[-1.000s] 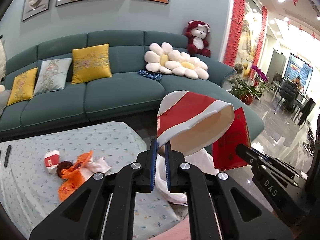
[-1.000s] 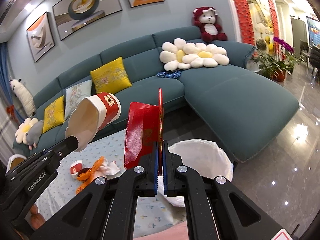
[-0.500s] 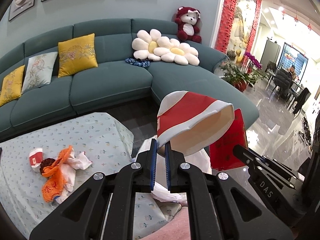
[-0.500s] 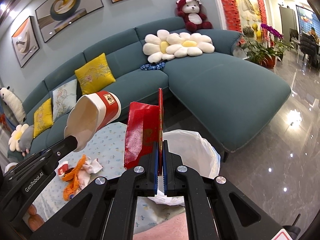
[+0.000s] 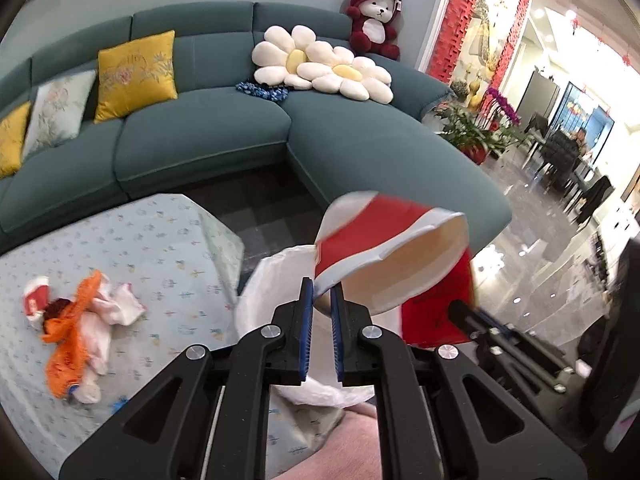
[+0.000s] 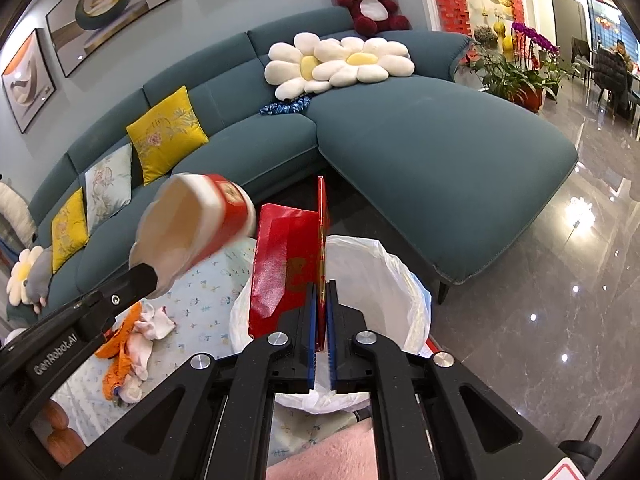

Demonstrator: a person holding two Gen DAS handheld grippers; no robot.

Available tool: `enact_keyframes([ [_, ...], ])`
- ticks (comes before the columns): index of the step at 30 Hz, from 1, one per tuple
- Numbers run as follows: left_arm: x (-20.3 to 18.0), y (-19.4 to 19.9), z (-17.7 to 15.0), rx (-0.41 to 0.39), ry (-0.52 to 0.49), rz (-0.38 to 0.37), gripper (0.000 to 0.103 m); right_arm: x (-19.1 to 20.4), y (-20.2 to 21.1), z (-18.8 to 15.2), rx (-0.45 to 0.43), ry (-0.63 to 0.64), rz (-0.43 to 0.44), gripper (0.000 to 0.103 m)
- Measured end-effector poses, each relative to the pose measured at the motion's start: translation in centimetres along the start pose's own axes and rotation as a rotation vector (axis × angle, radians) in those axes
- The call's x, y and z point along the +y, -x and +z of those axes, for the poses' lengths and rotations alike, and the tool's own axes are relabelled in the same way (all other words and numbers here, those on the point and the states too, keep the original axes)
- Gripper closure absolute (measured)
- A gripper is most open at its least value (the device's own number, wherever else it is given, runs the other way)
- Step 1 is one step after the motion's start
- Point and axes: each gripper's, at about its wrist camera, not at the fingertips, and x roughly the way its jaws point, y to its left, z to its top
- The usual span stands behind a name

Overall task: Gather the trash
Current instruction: 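Carry the cup and card to the white bin and open both tools, then move the left tool back to the table and grasp the blue strap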

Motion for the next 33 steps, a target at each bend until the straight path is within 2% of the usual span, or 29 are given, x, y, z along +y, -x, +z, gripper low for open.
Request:
enact_keyframes([
  [1, 0.3, -0.5, 0.1, 0.013, 0.023, 0.015, 0.069, -0.1, -0.2, 0.0, 0.0, 0.0, -0.007, 0.089],
  [3, 1.1, -0.6, 0.1, -0.001, 0.069, 0.045, 0.049, -0.1, -0.8, -0.1, 0.009, -0.001, -0.021, 0.077],
  [5, 1.6, -0.5, 0.1, -0.005, 0.086, 0.052, 0.048, -0.1, -0.7, -0.2, 0.005, -0.005, -0.022, 0.071],
  [7, 2.4, -0.4, -0.1, 0.002, 0.101, 0.078, 0.042, 0.1, -0.5, -0.4, 0.004, -0.002, -0.021, 0.064],
  [13, 5.1, 1.0, -1.9, 0.008, 0.154, 0.13, 0.034, 1.1, 0.1, -1.2, 0.017, -0.002, 0.005, 0.053],
  [18, 6.9, 2.5, -3.6, 0.012, 0.145, 0.172, 0.032, 3.4, 0.6, -2.5, 0.031, 0.037, 0.027, 0.05],
  [21, 8.1, 3.4, -4.3, 0.007, 0.148, 0.194, 0.027, 4.4, 1.0, -3.1, 0.037, 0.048, 0.042, 0.047],
  [33, 13.6, 5.5, -7.3, 0.013, 0.229, 0.261, 0.018, 9.6, 1.5, -5.2, 0.066, 0.14, 0.083, 0.043],
])
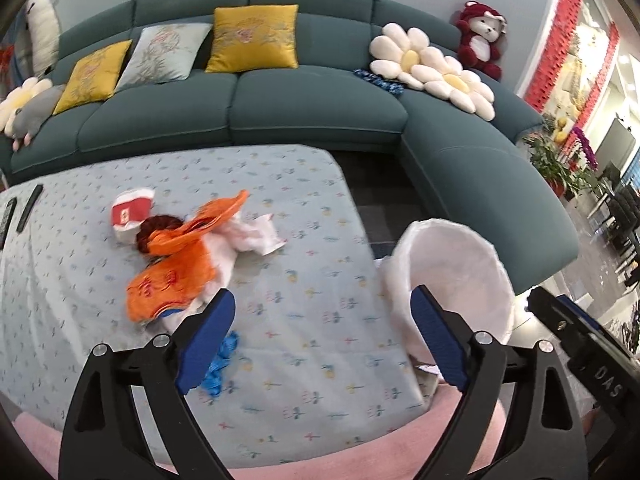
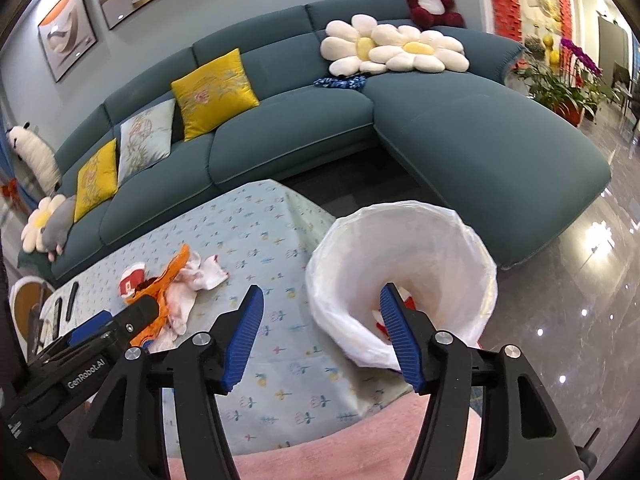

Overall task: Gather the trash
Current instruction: 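Move the left tool back to the table and grasp the blue strap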

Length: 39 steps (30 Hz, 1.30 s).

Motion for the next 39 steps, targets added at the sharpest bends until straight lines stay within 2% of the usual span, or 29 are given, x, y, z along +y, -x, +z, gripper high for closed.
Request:
enact_keyframes([
  [14, 6.5, -3.3, -3.7, 0.129, 0.08, 0.064, 0.014, 3.4, -1.8, -2.2, 0.069, 0.067, 0.014, 0.043],
  [24, 9.8, -7.5, -6.8, 0.256, 0.158, 0.054, 0.015, 5.1, -3.7, -3.8, 0.123, 0.102, 0.012, 0.043],
  [32, 9.7, -9.8, -7.8, 0.301, 0.136, 0.023, 0.028, 6.1, -5.4, -5.1, 0.17, 0.121, 0.012, 0.043],
  [35, 9.7, -10.7, -8.0, 0.321, 0.139, 0.019, 0.037, 6.4, -5.8, -5.4, 0.182, 0.128, 0.01, 0.043],
  [38, 9.9, -11.5, -8.3, 0.333, 0.15, 0.027, 0.048, 6.5, -6.2, -5.7, 0.192, 0.134, 0.006, 0.043],
  [39, 10.0, -11.7, -8.4, 0.341, 0.146, 0.022, 0.059, 6.5, -6.3, -5.7, 0.195, 0.134, 0.004, 0.043],
])
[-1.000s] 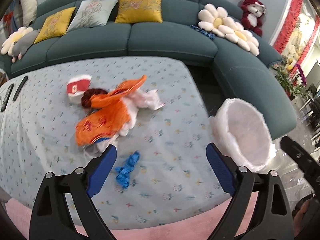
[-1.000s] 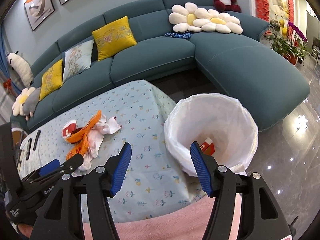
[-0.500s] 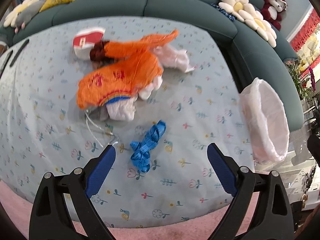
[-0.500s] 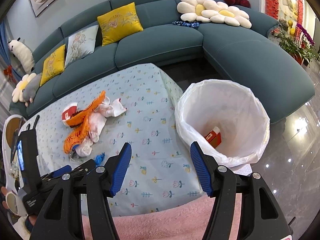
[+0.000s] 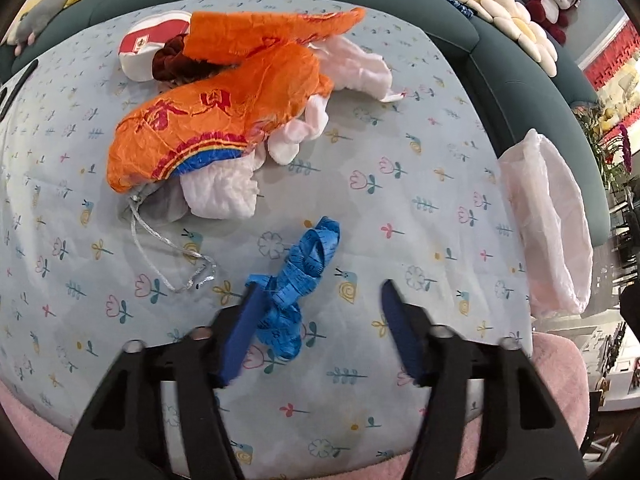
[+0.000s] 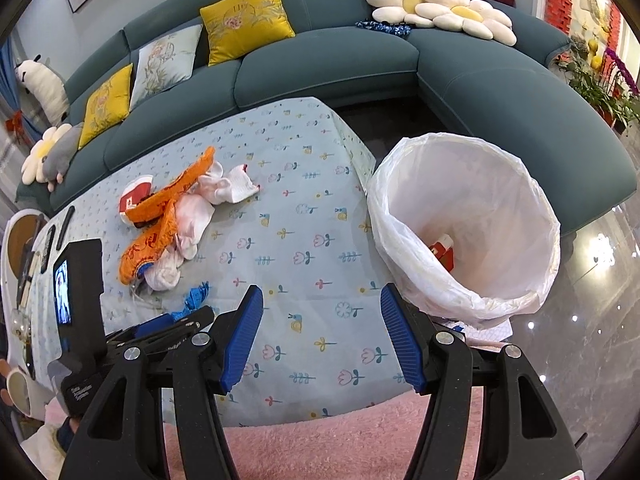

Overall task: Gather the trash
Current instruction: 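Move the left tool back to the table and grasp the blue strap, then grasp the orange printed bag with the right tool while the left holds the strap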

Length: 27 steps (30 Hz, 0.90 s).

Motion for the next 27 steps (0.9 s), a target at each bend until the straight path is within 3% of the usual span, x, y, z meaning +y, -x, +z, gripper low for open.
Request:
enact_keyframes([
  [1, -0.1, -0.2, 0.0, 0.007, -0.006, -0.003, 0.072, 0.0, -0.1, 0.0, 0.004, -0.001, -0.002, 0.043],
  [3, 0.0, -0.3, -0.1, 0.02, -0.012, -0.022, 0.085, -0.1, -0.3, 0.0, 0.009, -0.004, -0.003, 0.043],
  [6, 0.0, 0.2, -0.2, 0.003, -0.016, -0.034, 0.092, 0.0, -0.5, 0.0, 0.017, -0.005, -0.003, 0.043],
  [20, 1.2, 6.2, 0.0, -0.104, -0.017, -0.11, 0.095, 2.4, -0.4, 0.3, 0.016, 0.029, 0.019, 0.043],
  [27, 4.1, 10.4, 0.6, -0.19, 0.038, -0.111, 0.095, 5.5, -1.1, 1.3, 0.02, 0.073, 0.056, 0.043],
])
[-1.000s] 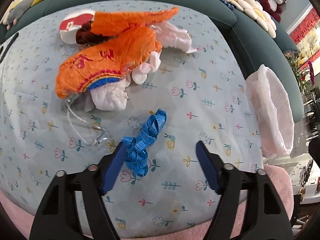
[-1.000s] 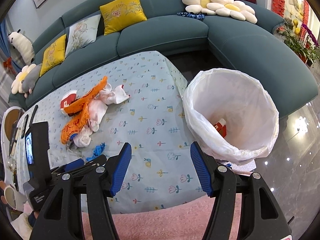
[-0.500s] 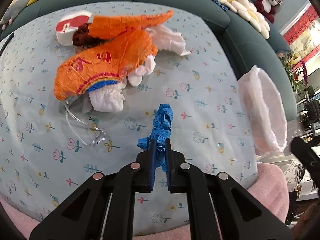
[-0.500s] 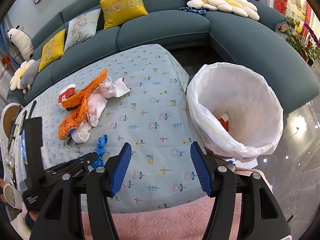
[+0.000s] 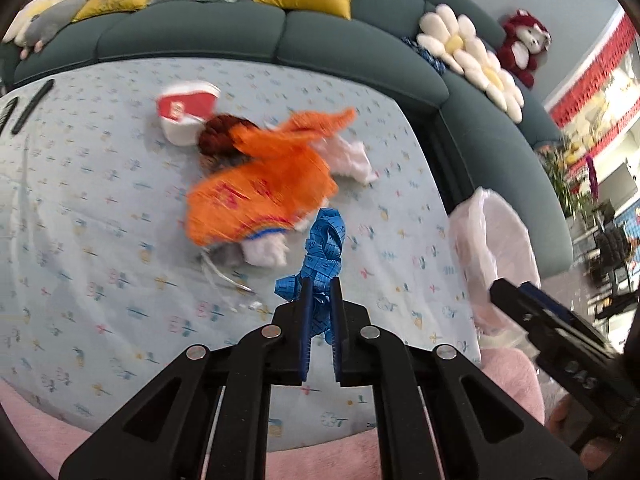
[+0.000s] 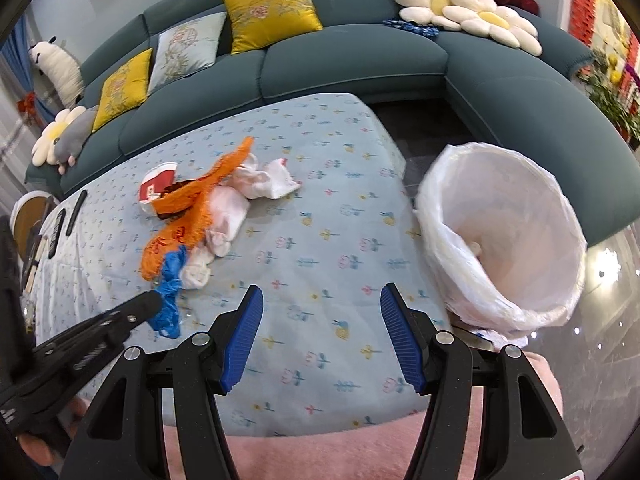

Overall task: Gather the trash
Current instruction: 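Grasp the orange printed bag with the right tool while the left holds the strap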

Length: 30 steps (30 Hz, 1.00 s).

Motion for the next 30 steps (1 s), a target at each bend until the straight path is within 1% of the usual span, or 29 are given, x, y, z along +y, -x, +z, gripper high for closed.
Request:
enact_keyframes([
  [4, 1.8, 1.6, 0.9, -0.038, 0.031, 0.026, 0.095, 2.4, -1.6, 0.8, 0.023, 0.012, 0.062, 0.043],
  [7, 3.4, 2.5, 1.6, -0.064, 0.047, 0.059, 0.095, 4.2, -3.1, 1.4, 0.044, 0.014, 0.096, 0.043],
  [13, 6.5, 2.7, 2.7, -0.078, 0.088, 0.088, 0.095, 7.7, -6.5, 2.8, 0.086, 0.017, 0.157, 0.046],
  [15, 7.4, 2.5, 3.1, -0.078, 0.097, 0.095, 0.095, 8.5, -7.7, 3.3, 0.097, 0.01, 0.167, 0.047],
  [18, 8.1, 2.3, 3.6, -0.081, 0.108, 0.091, 0.095, 9.4, -9.4, 3.9, 0.119, -0.004, 0.172, 0.052],
  [20, 8.4, 2.2, 4.0, -0.082, 0.11, 0.088, 0.095, 9.7, -10.6, 4.2, 0.133, -0.007, 0.165, 0.054],
  [23, 8.6, 1.9, 4.4, -0.081, 0.108, 0.084, 0.095, 10.1, -12.1, 4.3, 0.163, -0.015, 0.164, 0.06],
  [25, 8.6, 1.8, 4.7, -0.081, 0.107, 0.08, 0.095, 10.2, -13.1, 4.1, 0.192, -0.028, 0.178, 0.072],
  [26, 8.5, 1.7, 4.9, -0.08, 0.106, 0.078, 0.095, 10.2, -13.4, 4.0, 0.201, -0.033, 0.184, 0.076],
  [28, 8.3, 1.7, 5.0, -0.083, 0.102, 0.075, 0.095, 10.2, -13.7, 3.7, 0.219, -0.04, 0.21, 0.093],
  [30, 8.0, 1.9, 5.3, -0.087, 0.097, 0.073, 0.095, 10.3, -13.4, 3.5, 0.213, -0.034, 0.223, 0.095],
])
